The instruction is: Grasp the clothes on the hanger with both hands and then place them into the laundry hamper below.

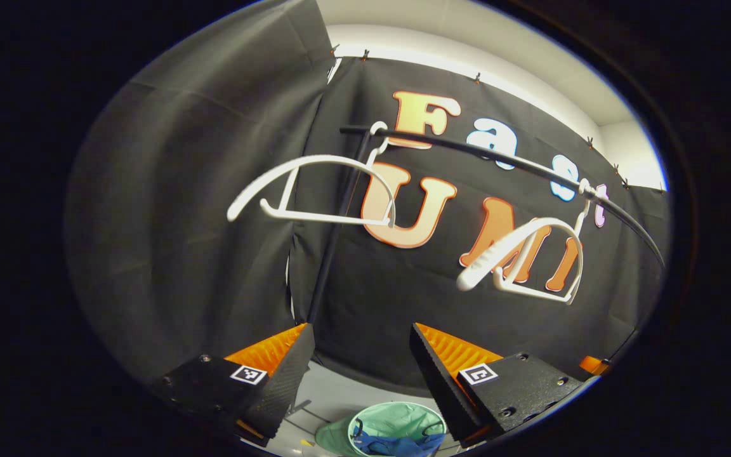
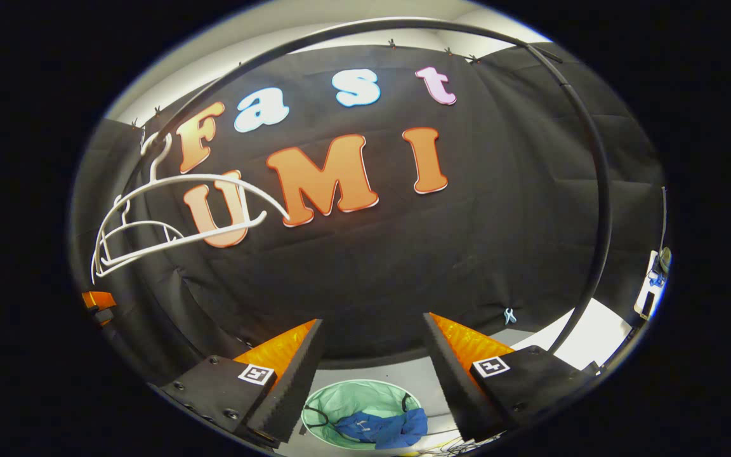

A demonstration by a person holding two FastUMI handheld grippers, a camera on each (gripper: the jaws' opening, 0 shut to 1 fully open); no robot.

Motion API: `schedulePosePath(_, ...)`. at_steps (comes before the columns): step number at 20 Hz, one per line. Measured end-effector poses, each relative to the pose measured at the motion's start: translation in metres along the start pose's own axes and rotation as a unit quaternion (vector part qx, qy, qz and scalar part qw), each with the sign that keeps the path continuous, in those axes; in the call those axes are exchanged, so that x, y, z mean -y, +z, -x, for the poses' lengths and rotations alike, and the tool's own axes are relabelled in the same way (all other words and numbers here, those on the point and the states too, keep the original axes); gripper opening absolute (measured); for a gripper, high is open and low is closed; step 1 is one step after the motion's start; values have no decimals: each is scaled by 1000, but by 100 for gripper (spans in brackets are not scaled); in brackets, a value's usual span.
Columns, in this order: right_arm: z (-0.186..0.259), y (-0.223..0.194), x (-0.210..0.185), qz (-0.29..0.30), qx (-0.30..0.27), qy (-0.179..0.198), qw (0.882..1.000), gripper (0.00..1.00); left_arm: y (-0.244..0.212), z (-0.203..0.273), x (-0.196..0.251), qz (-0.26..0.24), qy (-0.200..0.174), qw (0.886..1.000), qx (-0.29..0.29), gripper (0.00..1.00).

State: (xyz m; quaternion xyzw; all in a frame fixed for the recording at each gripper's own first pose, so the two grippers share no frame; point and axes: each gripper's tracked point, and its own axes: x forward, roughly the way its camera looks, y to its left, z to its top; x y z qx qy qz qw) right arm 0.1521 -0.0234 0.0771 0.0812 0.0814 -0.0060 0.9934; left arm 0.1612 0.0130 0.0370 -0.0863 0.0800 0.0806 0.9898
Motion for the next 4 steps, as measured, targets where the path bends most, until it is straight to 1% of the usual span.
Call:
schedulePosePath(2, 5, 10, 8, -4, 18, -3, 1000, 98, 23, 3, -1, -10, 2, 999, 31, 95)
schedulePosePath(3, 7, 12, 12, -3, 27, -6, 1000, 89, 34, 3, -2, -15, 4, 999, 46, 95)
schedulePosePath(4, 9, 13, 17, -4, 31, -11, 999, 87, 42, 4, -3, -21, 5, 998, 58, 95)
